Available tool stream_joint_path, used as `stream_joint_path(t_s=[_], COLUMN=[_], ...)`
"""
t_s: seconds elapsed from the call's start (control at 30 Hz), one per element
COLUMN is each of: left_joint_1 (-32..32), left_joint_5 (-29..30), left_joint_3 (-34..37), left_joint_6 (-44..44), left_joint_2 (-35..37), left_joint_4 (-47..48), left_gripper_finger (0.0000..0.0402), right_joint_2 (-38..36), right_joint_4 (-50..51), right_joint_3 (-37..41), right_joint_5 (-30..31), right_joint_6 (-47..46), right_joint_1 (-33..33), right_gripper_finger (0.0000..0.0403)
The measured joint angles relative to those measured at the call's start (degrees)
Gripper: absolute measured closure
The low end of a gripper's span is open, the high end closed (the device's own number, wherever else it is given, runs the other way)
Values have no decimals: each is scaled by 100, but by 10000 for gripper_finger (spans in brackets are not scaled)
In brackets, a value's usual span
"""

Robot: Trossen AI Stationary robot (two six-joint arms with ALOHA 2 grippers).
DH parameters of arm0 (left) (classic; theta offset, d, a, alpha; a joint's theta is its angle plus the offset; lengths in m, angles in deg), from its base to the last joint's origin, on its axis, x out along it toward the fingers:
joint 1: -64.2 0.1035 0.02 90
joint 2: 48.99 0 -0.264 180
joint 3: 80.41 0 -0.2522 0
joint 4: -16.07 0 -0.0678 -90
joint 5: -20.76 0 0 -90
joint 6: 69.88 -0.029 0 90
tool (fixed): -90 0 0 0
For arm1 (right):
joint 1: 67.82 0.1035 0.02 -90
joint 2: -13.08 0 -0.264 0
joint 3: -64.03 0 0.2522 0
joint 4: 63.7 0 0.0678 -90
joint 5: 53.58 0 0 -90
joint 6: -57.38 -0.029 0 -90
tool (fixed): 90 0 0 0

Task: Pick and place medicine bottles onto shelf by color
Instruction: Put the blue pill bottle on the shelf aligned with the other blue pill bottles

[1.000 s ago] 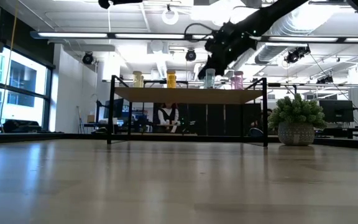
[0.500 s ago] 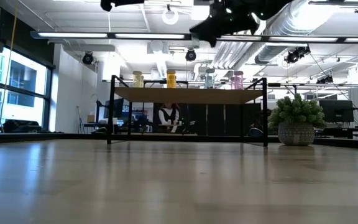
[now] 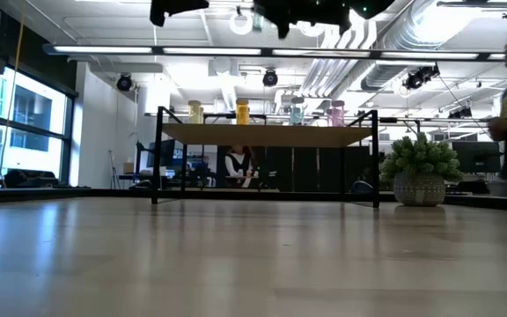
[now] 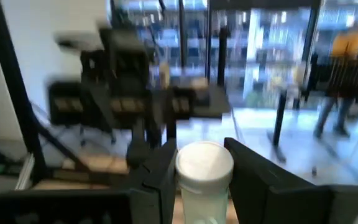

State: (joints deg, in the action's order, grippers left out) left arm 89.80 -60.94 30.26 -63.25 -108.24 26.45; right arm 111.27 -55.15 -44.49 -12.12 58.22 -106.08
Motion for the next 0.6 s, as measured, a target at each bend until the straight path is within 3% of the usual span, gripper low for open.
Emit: stream_joint_path(t_s=[0.17, 0.37, 0.6], left_joint_1=[247, 304, 294], left_joint_5=[-285, -709, -1758], left_joint_3=[0, 0, 0], left_joint_6=[173, 175, 177], left_joint_2=[0, 0, -109], left_joint_4=[5, 0, -141], left_gripper_finger=[206, 206, 206], right_joint_2=[-20, -16, -16], right_joint_4=[-1212, -1340, -1268], right_joint_3=[0, 0, 0], right_joint_5=[-423, -393, 314], right_joint_6=[-964, -1133, -827], right_joint_1=[168, 726, 1318], right_gripper_finger=[299, 299, 299])
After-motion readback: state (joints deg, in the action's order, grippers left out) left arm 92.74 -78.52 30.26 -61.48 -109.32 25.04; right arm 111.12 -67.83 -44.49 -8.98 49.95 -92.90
